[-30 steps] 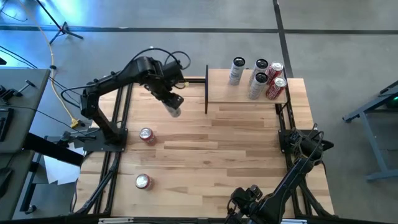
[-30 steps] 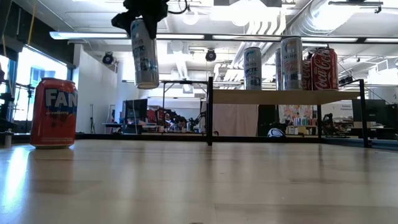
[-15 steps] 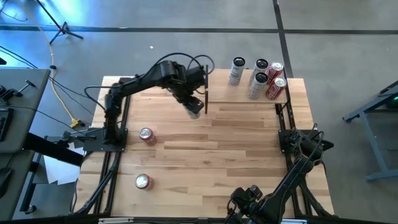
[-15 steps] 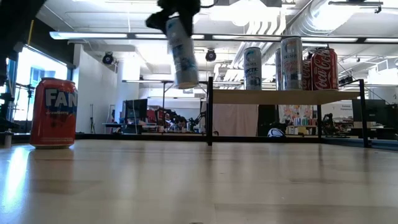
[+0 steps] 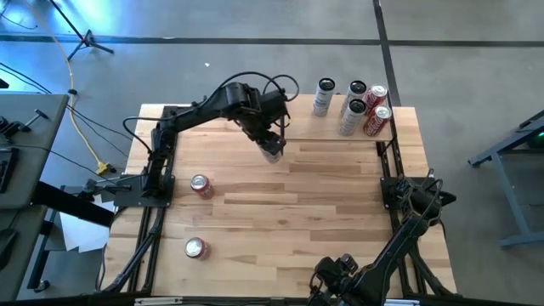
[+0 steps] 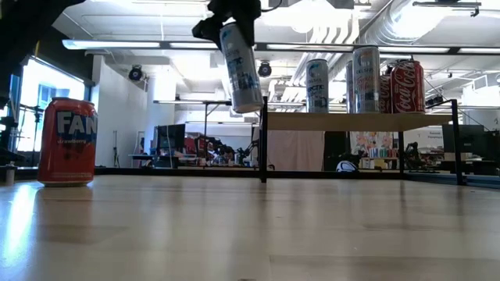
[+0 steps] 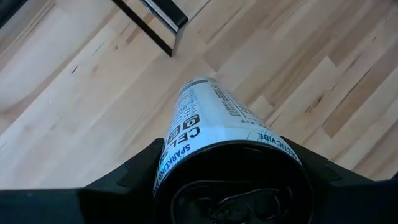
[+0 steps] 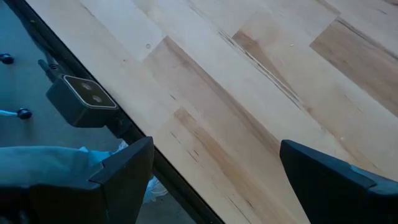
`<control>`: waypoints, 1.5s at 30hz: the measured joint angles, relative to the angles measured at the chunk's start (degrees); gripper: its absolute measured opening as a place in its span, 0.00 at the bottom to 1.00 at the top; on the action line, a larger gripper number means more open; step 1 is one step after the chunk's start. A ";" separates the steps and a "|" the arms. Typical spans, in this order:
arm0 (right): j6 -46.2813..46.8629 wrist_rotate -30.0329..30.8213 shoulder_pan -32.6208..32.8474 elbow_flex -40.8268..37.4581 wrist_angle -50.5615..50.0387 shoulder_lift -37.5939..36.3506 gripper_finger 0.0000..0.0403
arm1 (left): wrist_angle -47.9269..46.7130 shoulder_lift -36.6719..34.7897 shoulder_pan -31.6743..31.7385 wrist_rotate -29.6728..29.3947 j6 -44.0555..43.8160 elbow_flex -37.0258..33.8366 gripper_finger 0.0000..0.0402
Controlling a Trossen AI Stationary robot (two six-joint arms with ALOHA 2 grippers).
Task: Place canned beverage on shelf
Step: Put the white soda can on the shelf aligned with the other white soda can
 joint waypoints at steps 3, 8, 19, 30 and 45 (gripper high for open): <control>0.00 -0.08 -0.01 0.00 0.10 0.00 0.84 | -0.04 -0.02 -0.82 -0.19 0.08 -1.09 0.57; 0.00 -0.14 -0.01 0.00 0.22 0.00 0.84 | -0.04 1.28 -2.47 0.47 0.79 -1.76 0.57; 0.00 -0.12 -0.02 0.00 0.78 0.00 0.84 | 4.32 7.00 -6.34 4.23 6.00 -1.84 0.57; 0.00 -0.10 0.00 0.00 0.99 0.00 0.84 | 8.78 11.70 -6.87 4.01 8.12 -1.82 0.57; 0.00 -0.09 0.00 0.00 1.37 0.00 0.84 | 11.34 15.41 -6.23 3.56 8.52 -1.82 0.57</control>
